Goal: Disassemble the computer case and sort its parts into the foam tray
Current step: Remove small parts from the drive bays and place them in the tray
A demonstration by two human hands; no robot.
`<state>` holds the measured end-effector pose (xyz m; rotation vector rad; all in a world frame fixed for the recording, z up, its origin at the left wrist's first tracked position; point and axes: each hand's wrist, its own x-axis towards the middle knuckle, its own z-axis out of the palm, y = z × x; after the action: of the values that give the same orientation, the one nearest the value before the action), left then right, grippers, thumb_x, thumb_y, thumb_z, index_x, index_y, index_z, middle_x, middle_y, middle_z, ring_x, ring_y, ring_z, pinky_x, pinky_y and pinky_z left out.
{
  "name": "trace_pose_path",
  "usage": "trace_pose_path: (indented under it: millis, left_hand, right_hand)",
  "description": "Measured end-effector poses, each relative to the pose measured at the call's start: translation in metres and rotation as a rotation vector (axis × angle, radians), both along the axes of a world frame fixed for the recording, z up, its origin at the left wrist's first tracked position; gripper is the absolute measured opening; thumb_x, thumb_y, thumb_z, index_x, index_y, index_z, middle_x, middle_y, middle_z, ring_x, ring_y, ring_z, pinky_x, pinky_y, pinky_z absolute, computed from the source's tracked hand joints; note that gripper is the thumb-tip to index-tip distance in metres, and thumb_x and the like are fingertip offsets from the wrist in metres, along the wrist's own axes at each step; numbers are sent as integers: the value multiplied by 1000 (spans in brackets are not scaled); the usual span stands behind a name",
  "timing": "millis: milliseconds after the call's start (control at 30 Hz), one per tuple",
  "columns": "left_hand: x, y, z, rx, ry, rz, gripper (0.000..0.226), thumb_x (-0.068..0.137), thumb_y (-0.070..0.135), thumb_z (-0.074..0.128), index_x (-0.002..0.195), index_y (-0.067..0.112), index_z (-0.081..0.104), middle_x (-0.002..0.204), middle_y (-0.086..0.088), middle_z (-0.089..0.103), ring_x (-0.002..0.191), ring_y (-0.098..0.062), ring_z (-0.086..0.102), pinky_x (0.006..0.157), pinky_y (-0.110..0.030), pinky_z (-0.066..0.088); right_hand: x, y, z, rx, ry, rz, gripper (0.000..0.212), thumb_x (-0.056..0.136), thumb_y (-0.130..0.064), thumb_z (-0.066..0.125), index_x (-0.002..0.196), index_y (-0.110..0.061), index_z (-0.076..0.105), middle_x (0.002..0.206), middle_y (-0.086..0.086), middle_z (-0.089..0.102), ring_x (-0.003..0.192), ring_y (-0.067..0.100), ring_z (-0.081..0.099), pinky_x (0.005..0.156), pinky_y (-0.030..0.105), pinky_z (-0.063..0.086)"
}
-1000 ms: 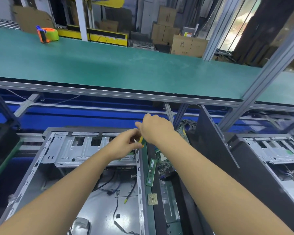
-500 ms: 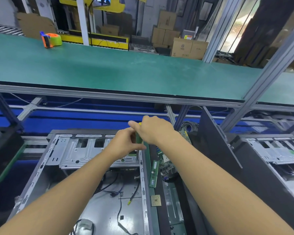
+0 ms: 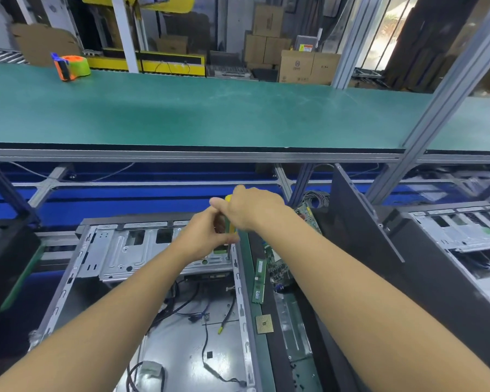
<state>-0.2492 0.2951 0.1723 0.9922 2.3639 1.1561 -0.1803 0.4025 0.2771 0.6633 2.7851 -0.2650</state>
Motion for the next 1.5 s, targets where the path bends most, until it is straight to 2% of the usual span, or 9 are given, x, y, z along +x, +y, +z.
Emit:
trace_pose_path:
  millis: [133, 367, 467, 633, 867, 1000, 1167, 1367, 1500]
  left_hand:
    - [-9, -14, -10, -32, -74, -114, 28, 76, 29, 85, 96, 30, 65, 91, 2, 61, 69, 3, 54, 64, -13, 42]
    - [2, -5, -49, -303, 115, -54, 15, 77, 27, 82, 82, 18, 71, 79, 3, 61, 77, -19, 59, 61, -15, 39]
    - [4, 3, -53, -315, 209, -26, 17, 77, 32, 82, 84, 17, 77, 86, 3, 66, 79, -16, 59, 68, -26, 43]
    - [6, 0, -63, -242, 202, 13, 12, 78, 31, 83, 81, 21, 76, 86, 8, 65, 80, -14, 61, 75, -32, 51]
    - [4, -2, -44, -104, 179, 19, 15, 87, 29, 75, 78, 33, 63, 72, 17, 64, 67, 5, 58, 58, -6, 38]
    - [51, 30, -19, -60, 133, -303, 9, 88, 25, 73, 86, 33, 71, 79, 20, 69, 77, 9, 61, 67, -4, 41]
    - [129, 90, -44, -351, 141, -820, 15, 90, 18, 67, 103, 17, 75, 98, 4, 75, 86, -7, 65, 77, -16, 46]
    - [163, 111, -80, -512, 210, -965, 31, 92, 23, 68, 122, 15, 70, 114, -2, 73, 105, -19, 65, 92, -30, 49]
    - [135, 108, -61, -347, 280, -785, 25, 97, 25, 60, 120, 20, 71, 113, 5, 74, 104, -11, 66, 95, -25, 46]
  right_hand:
    - [1, 5, 5, -126, 5, 107, 22, 99, -29, 47, 115, -15, 48, 91, 2, 57, 73, 20, 53, 59, 33, 39]
    - [5, 3, 0, -170, 47, 201, 22, 102, -35, 46, 83, -22, 48, 112, 8, 47, 64, 21, 52, 58, 33, 44]
    - [8, 3, -7, -138, 198, 194, 12, 106, -23, 46, 103, -16, 56, 114, 9, 50, 67, 16, 44, 53, 30, 31]
    - [15, 7, -4, -164, 208, 160, 13, 103, -12, 47, 116, -11, 50, 111, 9, 49, 74, 22, 49, 60, 34, 40]
    - [33, 28, 21, -89, 381, 36, 16, 100, -9, 49, 116, -9, 48, 114, 12, 47, 88, 30, 50, 69, 38, 40]
    - [50, 46, 30, -29, 421, -44, 20, 99, -6, 47, 119, -7, 46, 121, 16, 45, 101, 35, 48, 76, 39, 38]
    - [81, 68, 21, -53, 323, -141, 24, 99, -6, 45, 122, -7, 45, 125, 17, 44, 107, 37, 48, 76, 40, 35]
    - [121, 87, 1, -45, 218, -218, 28, 101, -18, 52, 126, -8, 43, 130, 18, 43, 112, 38, 48, 79, 39, 34]
    - [121, 91, 5, -27, 266, -210, 21, 101, -12, 48, 121, -8, 45, 125, 19, 46, 104, 37, 49, 77, 39, 37]
